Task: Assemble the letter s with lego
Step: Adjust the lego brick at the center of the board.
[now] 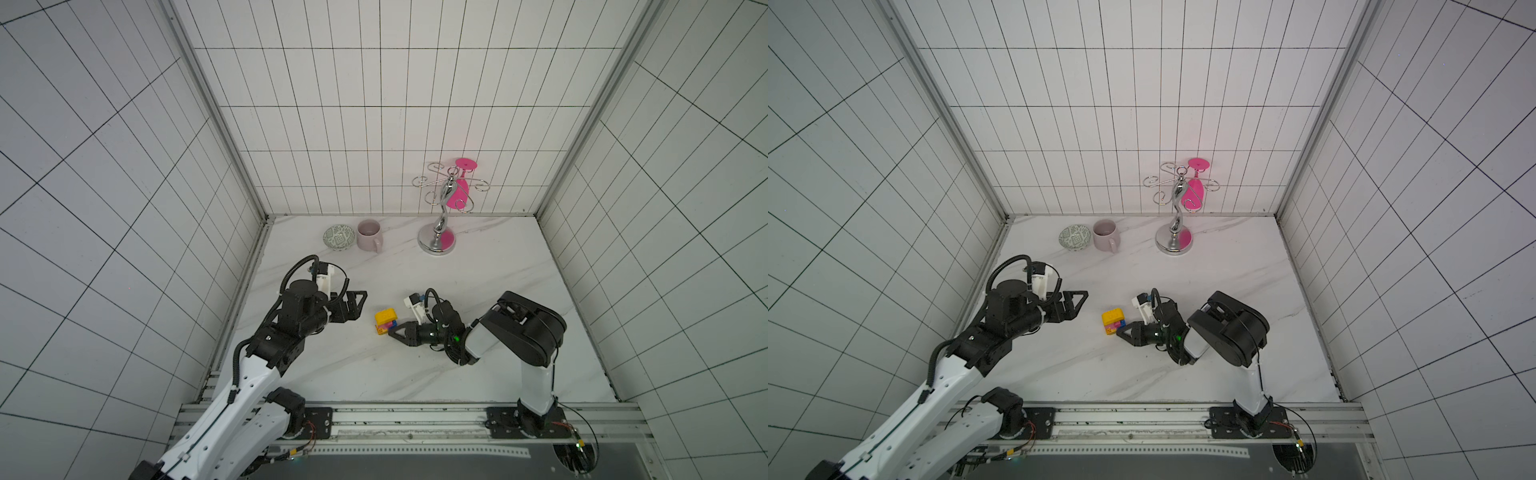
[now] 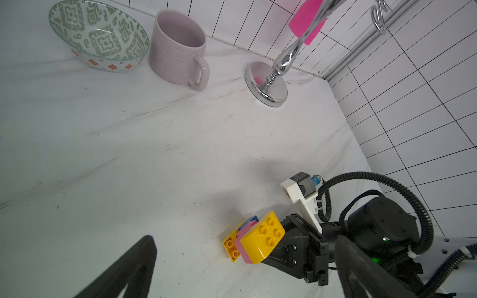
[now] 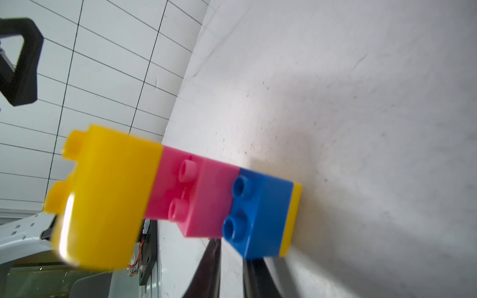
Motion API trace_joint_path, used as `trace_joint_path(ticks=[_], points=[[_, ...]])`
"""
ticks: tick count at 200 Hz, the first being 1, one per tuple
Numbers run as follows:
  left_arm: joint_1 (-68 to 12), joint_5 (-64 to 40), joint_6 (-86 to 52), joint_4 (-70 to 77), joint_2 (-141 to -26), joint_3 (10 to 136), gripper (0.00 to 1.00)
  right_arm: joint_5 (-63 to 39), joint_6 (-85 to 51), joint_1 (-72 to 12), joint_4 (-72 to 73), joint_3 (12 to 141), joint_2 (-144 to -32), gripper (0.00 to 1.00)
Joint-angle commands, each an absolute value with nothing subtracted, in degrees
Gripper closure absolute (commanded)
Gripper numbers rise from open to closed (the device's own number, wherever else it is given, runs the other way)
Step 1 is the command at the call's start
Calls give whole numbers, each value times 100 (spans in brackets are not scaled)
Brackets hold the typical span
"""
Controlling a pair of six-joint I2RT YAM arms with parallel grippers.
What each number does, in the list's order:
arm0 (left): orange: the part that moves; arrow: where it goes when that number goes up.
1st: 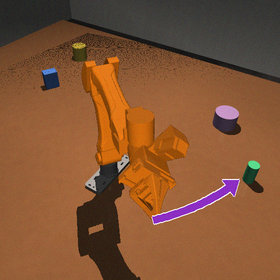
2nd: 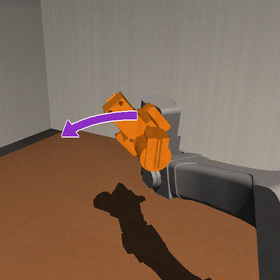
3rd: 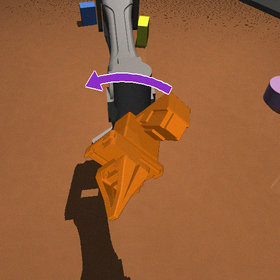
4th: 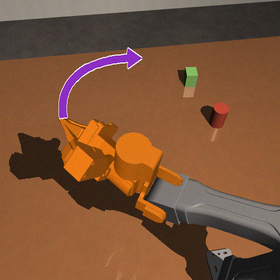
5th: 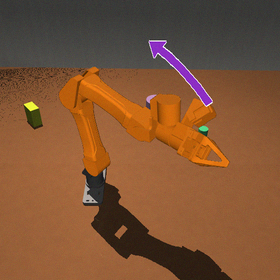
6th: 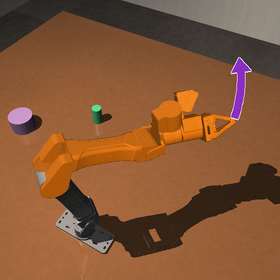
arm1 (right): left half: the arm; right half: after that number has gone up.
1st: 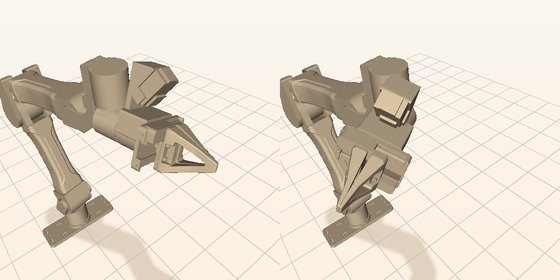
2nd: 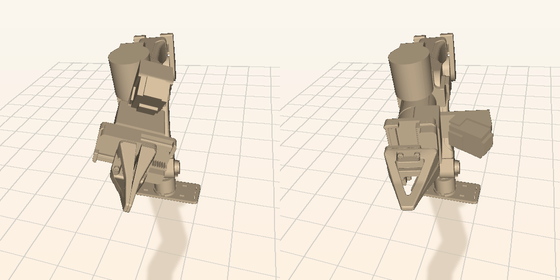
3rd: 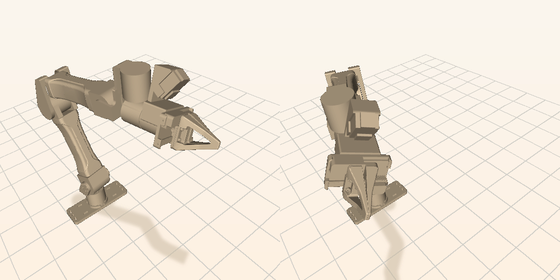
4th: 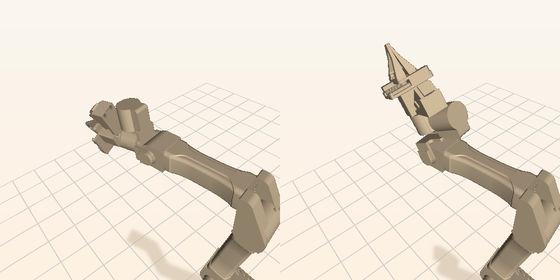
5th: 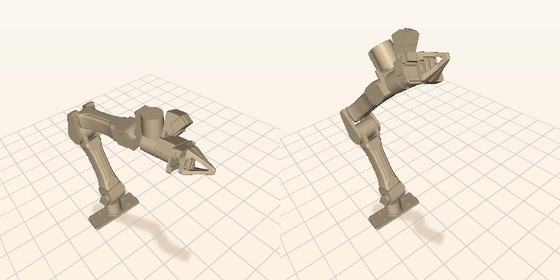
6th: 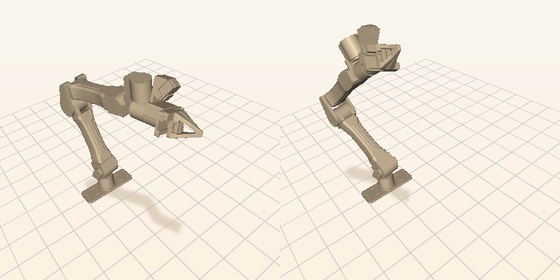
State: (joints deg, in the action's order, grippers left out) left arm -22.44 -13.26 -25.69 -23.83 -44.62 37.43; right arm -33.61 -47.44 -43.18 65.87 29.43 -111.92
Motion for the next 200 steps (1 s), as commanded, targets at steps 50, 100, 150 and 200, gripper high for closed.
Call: trace_joint_path(ticks=[50, 100, 150, 200], points=[[-2241, -1835, -1986, -1785, -4655, 3191, 4, -3747, -4623, -3913, 6471, 3249, -11208, 81], [-3022, -522, -2365, -1741, -4034, 2791, 6, -3371, -4305, -3915, 5345, 2446, -9825, 56], [-3032, -206, -2426, -2045, -3280, 2988, 5, -1754, -3028, -4641, 903, 3076, -7318, 31], [-3026, 41, -3046, -2639, -2709, 2949, 5, -1868, -3143, -4716, -63, 3820, -7211, 21]])
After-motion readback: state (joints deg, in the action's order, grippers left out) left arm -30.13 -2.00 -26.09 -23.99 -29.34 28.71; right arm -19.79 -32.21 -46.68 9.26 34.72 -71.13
